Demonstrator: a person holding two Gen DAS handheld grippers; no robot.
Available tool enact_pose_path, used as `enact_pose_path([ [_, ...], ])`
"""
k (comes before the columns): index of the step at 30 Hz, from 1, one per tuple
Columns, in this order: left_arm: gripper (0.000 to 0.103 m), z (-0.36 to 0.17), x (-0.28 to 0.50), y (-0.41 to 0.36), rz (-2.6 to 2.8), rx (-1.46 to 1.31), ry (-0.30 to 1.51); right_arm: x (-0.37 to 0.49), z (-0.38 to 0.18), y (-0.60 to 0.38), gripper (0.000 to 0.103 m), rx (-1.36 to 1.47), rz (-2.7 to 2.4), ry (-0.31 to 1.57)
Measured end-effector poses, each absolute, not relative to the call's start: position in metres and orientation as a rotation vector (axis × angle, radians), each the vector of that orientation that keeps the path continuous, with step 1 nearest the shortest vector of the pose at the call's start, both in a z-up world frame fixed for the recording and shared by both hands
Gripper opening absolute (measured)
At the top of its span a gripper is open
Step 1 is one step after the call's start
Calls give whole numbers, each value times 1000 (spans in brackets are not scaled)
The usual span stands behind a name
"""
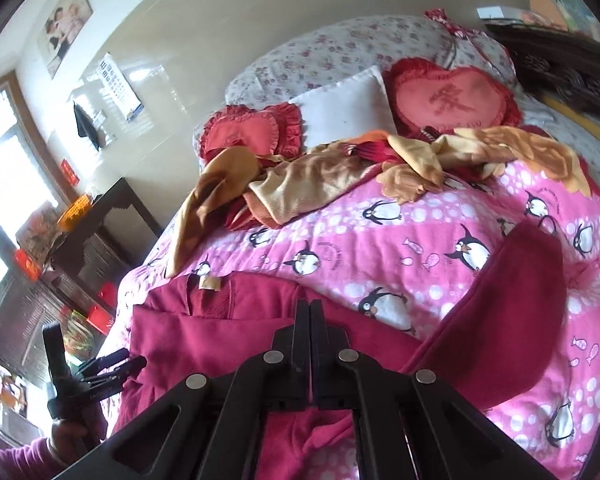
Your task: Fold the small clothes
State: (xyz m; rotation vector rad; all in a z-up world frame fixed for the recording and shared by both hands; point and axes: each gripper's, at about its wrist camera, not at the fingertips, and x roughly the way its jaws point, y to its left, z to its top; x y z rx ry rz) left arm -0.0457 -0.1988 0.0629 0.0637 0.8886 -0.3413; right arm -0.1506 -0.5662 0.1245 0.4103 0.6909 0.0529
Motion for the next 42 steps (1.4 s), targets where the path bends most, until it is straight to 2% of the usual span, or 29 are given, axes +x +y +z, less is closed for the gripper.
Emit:
enact_pose_path([
  [2, 70, 64, -49, -202, -354, 71, 887, -150, 121, -570, 4, 378, -44, 687],
  [4, 70, 64, -52, -204, -365, 72, 892, -142, 112, -583, 18, 331, -171, 715],
  [5, 70, 63, -53, -204, -369, 74, 895, -134, 104, -592, 39, 335, -210, 749],
  [6, 71, 62, -53, -206, -371, 77, 898, -127, 96, -604, 47, 358, -246, 779],
  [16, 70, 60, -50, -198, -335, 95, 913, -79, 31, -687, 48, 515, -470, 920],
  [17, 70, 60, -50, -196, -330, 90, 912, -81, 33, -689, 40, 504, -463, 906],
  [18, 70, 60, -48, -194, -326, 80, 912, -83, 34, -690, 26, 489, -462, 907],
  [20, 70, 61, -46, -190, -321, 55, 914, -94, 40, -693, 6, 484, -429, 879],
  [26, 70, 74, -44, -185, -319, 11, 882, -133, 85, -671, 6, 502, -233, 747],
  [33, 70, 91, -46, -184, -339, -20, 846, -170, 138, -558, 6, 368, 175, 639],
  [37, 70, 83, -47, -190, -371, -28, 884, -180, 101, -501, 6, 280, 269, 724],
  [42, 70, 74, -48, -205, -449, -34, 934, -177, 34, -488, 10, 340, 258, 965],
])
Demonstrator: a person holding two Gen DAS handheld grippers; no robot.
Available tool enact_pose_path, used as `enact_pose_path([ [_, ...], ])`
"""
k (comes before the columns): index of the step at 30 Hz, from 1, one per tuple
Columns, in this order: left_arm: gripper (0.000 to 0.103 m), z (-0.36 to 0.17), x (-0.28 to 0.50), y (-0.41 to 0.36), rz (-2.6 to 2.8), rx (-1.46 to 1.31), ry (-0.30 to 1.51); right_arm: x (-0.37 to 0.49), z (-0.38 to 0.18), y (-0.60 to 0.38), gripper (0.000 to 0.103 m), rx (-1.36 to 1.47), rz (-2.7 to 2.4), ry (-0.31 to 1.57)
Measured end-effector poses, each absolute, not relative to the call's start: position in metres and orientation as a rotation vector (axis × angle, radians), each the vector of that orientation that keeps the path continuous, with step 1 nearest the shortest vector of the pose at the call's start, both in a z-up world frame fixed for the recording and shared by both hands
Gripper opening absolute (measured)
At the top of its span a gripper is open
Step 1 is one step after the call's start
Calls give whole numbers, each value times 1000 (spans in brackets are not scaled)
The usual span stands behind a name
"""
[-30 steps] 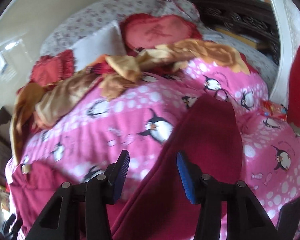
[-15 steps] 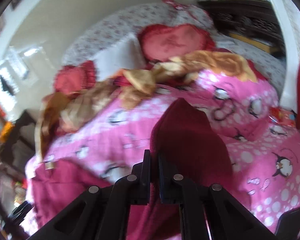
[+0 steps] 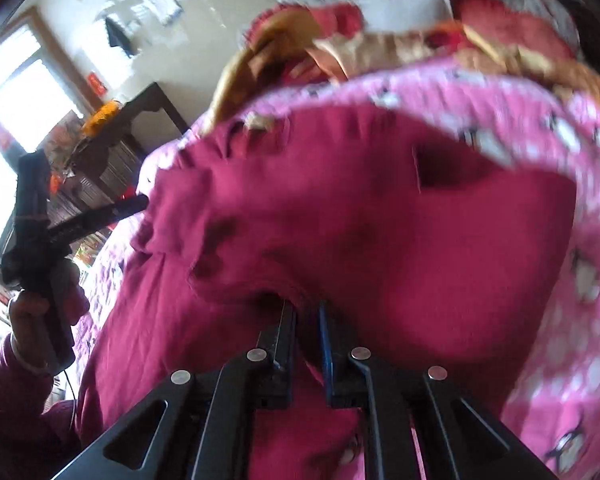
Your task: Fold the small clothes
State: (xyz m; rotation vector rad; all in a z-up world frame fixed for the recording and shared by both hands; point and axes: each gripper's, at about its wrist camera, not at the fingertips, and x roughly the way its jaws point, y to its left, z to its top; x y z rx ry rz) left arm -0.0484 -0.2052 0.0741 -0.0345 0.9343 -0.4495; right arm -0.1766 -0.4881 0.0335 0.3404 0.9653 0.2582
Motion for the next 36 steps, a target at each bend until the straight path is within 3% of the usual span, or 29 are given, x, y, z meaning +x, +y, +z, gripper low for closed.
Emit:
enact_pose_path([
  [2, 70, 70, -49, -213, -477, -31, 958, -186, 37, -492, 17, 362, 261, 930],
  [5, 70, 62, -51, -223, -523, -58, 988, -204, 54, -496, 55, 360, 269, 852],
  [6, 70, 60, -53, -227, -542, -64, 997, -212, 60, -495, 61, 341, 258, 813],
  [16, 68, 31, -44, -277, -643, -24, 1106, -228, 67, -506, 61, 369, 213, 769],
  [18, 46, 27, -44, -284, -652, -10, 1118, -231, 66, -511, 61, 391, 203, 756],
  [19, 40, 27, -44, -287, -648, 8, 1117, -233, 67, -514, 61, 404, 197, 749],
  [21, 13, 30, -46, -292, -657, 41, 1110, -235, 67, -520, 61, 430, 181, 740],
  [24, 5, 42, -46, -289, -679, 50, 1089, -237, 67, -530, 61, 475, 164, 729],
  [36, 5, 132, -19, -223, -589, -27, 878, -242, 76, -553, 61, 588, 85, 665],
])
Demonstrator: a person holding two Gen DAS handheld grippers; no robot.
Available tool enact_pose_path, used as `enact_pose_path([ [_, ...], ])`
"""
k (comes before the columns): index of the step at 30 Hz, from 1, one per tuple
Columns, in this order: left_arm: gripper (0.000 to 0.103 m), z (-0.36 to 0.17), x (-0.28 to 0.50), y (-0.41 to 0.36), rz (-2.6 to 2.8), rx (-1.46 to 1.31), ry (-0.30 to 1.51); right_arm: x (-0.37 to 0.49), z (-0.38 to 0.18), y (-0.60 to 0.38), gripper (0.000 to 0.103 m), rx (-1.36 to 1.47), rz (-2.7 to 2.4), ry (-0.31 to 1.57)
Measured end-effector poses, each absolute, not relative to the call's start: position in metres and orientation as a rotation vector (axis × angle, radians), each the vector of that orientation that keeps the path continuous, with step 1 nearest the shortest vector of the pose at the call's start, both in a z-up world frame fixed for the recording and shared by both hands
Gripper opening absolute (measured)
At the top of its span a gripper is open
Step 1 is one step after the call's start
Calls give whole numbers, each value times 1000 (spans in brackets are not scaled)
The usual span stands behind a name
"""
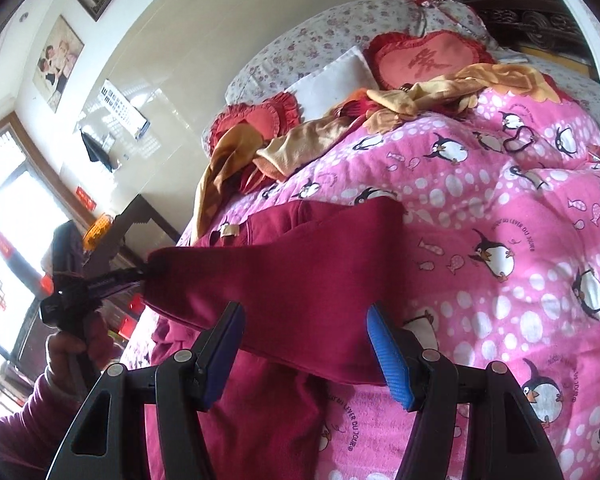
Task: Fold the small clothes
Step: 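Grasp the hem of the top with the left gripper and lift it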
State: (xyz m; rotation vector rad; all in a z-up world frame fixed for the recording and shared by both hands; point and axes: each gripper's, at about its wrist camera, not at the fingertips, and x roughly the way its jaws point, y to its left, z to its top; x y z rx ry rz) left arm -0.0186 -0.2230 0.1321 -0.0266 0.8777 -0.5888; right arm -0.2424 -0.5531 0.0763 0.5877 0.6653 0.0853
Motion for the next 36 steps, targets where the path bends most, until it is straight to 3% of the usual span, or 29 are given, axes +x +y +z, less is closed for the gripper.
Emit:
enact_pose_path([
  [36, 4, 84, 13, -115, -286, -137, 973, -136, 48, -557, 65, 686, 43, 834],
])
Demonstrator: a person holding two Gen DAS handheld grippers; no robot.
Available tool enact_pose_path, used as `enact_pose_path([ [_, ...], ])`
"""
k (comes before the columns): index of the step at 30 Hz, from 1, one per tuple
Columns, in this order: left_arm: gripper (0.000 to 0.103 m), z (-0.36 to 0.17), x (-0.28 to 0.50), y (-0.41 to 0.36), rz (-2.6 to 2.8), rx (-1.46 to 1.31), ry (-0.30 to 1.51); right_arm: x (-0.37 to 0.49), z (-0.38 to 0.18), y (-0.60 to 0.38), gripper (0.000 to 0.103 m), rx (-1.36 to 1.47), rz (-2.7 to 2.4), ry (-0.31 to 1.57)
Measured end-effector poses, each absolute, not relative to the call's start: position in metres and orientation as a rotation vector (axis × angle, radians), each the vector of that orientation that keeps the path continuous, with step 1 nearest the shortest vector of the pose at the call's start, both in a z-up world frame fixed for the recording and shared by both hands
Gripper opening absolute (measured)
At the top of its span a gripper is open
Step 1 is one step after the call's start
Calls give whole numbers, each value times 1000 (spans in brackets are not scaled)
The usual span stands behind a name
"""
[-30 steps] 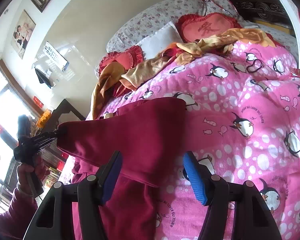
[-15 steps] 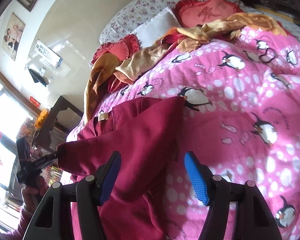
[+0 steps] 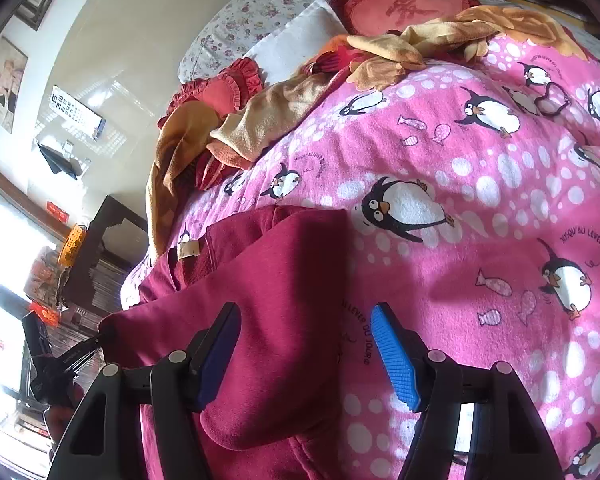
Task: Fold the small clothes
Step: 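Grasp the hem of the top with the left gripper and lift it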
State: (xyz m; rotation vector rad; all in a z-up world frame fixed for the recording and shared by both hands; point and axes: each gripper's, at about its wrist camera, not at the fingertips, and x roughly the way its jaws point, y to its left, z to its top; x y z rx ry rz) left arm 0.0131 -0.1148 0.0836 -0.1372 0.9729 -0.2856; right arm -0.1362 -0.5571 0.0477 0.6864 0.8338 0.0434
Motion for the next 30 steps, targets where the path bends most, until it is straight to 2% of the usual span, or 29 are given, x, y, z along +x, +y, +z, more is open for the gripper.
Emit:
enact_pose_path([
  [8, 5, 86, 7, -124, -312, -116, 974, -107, 36, -550, 65, 630, 41, 885],
  [9, 4, 88, 6, -127, -319, -110, 972, -102, 33, -548, 61, 620, 56, 893],
  [10, 4, 89, 6, -130, -328, -104, 971, -100, 33, -546, 52, 602, 68, 889],
  [11, 4, 91, 5, -133, -336, -100, 971, -99, 34, -544, 29, 571, 80, 876],
  [12, 4, 91, 5, -136, -345, -99, 971, -98, 35, -542, 21, 534, 72, 871],
  [14, 4, 90, 6, -141, -358, -102, 974, -99, 40, -543, 13, 506, 68, 854],
  [17, 5, 74, 10, -150, -344, -81, 1002, -104, 49, -544, 12, 430, 48, 827],
  [21, 5, 50, 16, -151, -311, -89, 1056, -99, 32, -552, 12, 441, 3, 864],
  [23, 5, 49, 17, -147, -313, -108, 1060, -104, 30, -563, 17, 527, 7, 854],
  [26, 5, 50, 17, -145, -316, -101, 1054, -120, 44, -562, 40, 568, -12, 838],
  [27, 5, 50, 18, -145, -316, -105, 1056, -127, 49, -556, 53, 570, 20, 833],
  [28, 5, 49, 19, -145, -315, -110, 1057, -131, 51, -550, 60, 569, 50, 840],
  [30, 5, 48, 19, -146, -311, -114, 1058, -138, 54, -535, 62, 549, 79, 868],
])
